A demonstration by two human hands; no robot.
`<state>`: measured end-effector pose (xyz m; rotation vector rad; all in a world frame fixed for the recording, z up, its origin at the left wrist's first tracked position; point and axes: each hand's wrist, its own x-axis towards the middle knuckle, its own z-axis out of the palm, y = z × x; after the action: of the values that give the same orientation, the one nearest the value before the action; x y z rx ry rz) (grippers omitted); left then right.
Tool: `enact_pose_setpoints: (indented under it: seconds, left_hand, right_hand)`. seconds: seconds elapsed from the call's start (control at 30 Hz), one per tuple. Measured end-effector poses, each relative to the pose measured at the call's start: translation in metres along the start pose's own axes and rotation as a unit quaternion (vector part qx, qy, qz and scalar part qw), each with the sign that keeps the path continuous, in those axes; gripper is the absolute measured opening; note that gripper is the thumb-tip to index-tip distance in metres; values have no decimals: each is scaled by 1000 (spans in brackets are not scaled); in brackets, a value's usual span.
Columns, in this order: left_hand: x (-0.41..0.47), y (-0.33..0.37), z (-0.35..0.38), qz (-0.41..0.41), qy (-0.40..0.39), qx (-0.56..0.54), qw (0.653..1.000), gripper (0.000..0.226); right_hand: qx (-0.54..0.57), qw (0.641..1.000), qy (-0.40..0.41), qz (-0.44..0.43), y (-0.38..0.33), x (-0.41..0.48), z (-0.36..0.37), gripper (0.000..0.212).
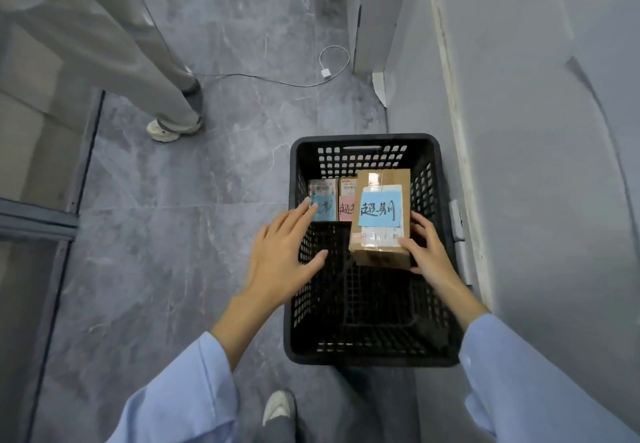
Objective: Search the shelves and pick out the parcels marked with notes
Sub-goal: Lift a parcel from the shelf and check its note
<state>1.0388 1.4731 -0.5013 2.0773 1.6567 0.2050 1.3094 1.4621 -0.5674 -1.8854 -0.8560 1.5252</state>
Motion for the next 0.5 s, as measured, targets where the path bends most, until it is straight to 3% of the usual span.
enact_pose_setpoints:
  seconds: [0.5]
  left_hand:
    - [55,-28,68,6,-68,63,996,76]
  right_hand:
    - [-85,994,65,24,60,123,7,65]
